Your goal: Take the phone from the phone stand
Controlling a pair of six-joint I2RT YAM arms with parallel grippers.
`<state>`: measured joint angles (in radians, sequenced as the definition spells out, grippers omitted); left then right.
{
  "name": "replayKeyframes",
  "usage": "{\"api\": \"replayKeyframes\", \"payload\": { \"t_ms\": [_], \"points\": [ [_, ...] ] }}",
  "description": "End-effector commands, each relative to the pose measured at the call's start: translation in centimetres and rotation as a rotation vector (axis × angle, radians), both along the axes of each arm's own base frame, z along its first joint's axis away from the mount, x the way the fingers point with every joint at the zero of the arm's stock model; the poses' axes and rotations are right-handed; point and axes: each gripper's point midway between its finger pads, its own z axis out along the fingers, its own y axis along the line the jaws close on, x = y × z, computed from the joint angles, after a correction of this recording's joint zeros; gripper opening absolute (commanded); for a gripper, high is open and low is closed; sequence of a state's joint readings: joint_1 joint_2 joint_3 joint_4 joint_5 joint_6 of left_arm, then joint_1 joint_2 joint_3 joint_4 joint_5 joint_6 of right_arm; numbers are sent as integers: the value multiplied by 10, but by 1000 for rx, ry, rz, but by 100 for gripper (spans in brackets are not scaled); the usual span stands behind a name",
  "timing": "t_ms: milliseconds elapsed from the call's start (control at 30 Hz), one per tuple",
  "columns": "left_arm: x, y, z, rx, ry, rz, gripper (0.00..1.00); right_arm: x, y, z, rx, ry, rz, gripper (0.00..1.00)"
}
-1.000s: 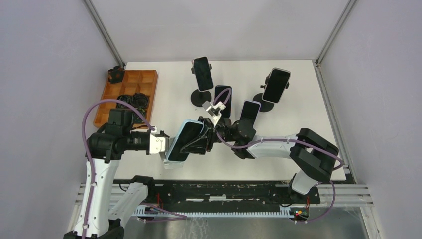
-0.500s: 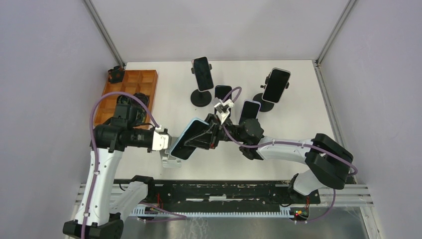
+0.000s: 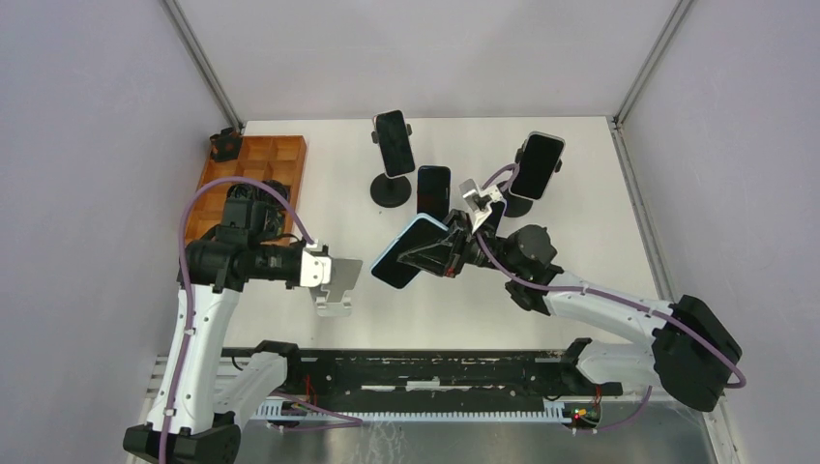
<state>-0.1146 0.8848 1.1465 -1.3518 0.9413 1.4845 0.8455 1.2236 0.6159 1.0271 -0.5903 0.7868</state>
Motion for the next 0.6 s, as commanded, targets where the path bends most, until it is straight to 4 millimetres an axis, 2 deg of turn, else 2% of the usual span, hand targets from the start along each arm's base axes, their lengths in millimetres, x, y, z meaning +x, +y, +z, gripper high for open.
{"api": "replayKeyframes", "payload": {
  "t_ms": [0, 133, 233, 300, 467, 567],
  "points": [
    [12, 0, 14, -15, -63, 31, 2, 4, 2, -29, -155, 7, -23, 1],
    [10, -6, 27, -58, -69, 21, 2, 6, 16, -92, -333, 160, 0, 0],
    [8, -9, 33, -84, -56, 15, 2, 1, 37, -139, -469, 258, 30, 0],
    [5, -9, 33, -85, -53, 10, 2, -4, 55, -163, -532, 292, 58, 0],
    [-1, -8, 31, -73, -34, 7, 2, -5, 96, -202, -624, 349, 126, 0],
    [-4, -7, 31, -73, -38, 4, 2, 2, 115, -215, -640, 373, 146, 0]
  ]
}}
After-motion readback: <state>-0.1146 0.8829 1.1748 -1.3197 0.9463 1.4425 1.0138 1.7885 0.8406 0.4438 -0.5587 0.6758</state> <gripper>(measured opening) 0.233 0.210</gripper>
